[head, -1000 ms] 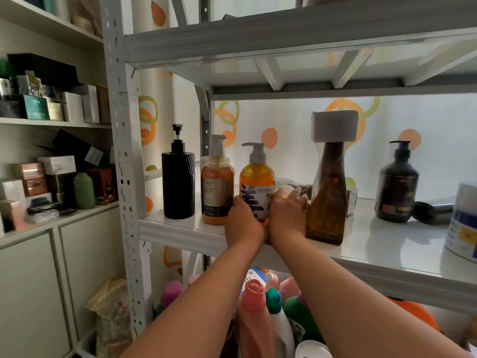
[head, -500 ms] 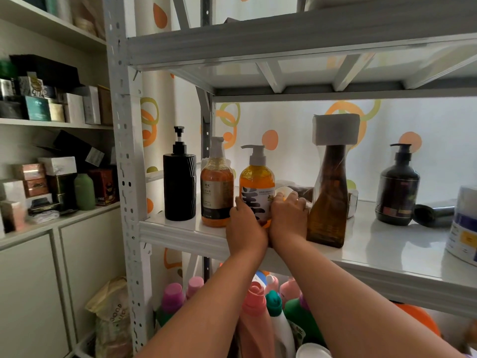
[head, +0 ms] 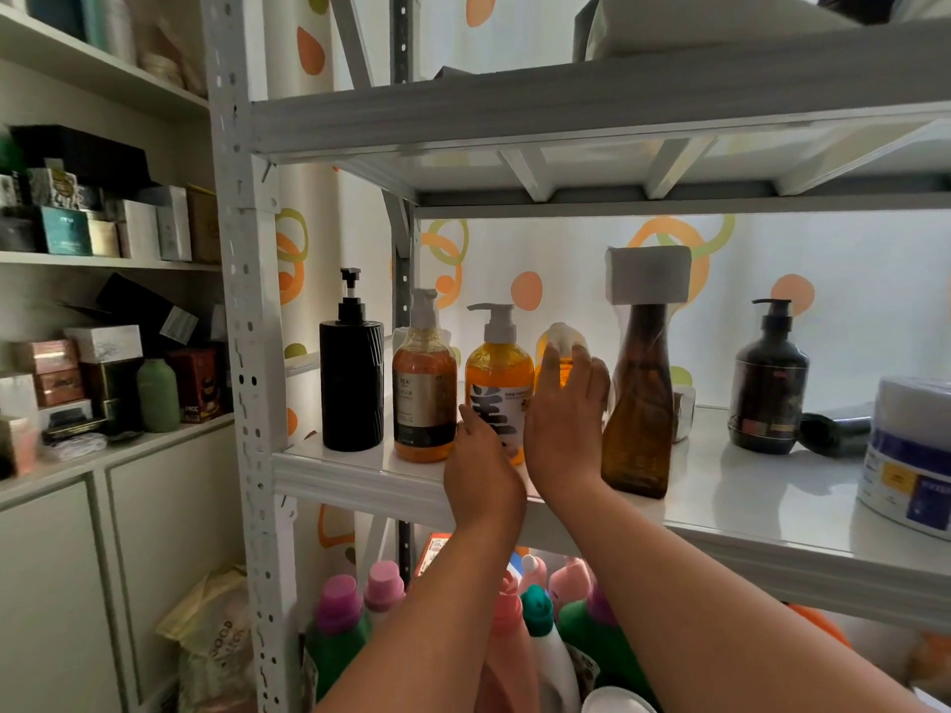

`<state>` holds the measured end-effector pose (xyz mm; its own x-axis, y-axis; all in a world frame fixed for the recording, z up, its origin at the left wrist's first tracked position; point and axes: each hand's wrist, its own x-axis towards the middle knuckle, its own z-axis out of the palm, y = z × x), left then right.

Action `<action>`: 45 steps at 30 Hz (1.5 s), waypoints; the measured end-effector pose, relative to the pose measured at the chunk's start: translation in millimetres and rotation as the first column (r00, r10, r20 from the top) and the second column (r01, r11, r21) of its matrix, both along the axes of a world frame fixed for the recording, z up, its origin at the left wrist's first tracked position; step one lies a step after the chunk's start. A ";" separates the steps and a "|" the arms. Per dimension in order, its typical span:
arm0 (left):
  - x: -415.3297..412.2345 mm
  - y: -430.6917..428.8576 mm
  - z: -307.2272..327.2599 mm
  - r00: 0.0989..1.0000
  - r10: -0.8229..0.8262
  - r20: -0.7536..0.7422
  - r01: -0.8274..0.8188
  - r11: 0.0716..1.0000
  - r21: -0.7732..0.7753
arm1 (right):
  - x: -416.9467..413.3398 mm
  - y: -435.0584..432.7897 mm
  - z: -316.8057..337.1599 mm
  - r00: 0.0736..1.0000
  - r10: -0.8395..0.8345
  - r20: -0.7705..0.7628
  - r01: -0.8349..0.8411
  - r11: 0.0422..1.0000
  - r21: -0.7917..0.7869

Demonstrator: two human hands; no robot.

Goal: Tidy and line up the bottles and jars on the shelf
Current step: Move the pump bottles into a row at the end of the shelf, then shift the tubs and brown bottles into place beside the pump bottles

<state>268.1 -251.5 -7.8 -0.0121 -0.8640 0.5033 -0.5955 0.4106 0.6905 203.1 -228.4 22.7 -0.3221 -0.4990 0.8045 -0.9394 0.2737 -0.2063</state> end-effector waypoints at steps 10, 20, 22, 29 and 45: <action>2.7 10.0 2.2 0.999 0.027 0.034 -0.027 1.000 0.010 | -1.9 9.8 7.9 0.985 -0.122 -0.121 0.112 0.990 -0.081; -1.5 36.2 13.4 0.867 -0.163 -0.470 0.108 0.984 -0.143 | -6.3 36.5 -1.7 0.968 -0.174 -0.182 0.165 0.984 -0.063; -3.6 45.4 24.0 0.776 -0.250 -0.579 0.236 0.966 -0.101 | -4.1 41.8 -4.4 0.971 -0.157 -0.179 0.141 0.985 -0.100; -0.7 64.1 41.5 0.446 -0.407 -0.797 0.761 0.641 0.098 | -0.6 74.3 -5.3 0.974 -0.053 -0.220 -0.026 0.939 -0.342; -20.9 128.4 5.9 0.237 -0.355 -0.904 0.790 0.612 -0.033 | -39.0 151.8 -46.0 0.906 0.306 -0.291 -0.399 0.846 -0.354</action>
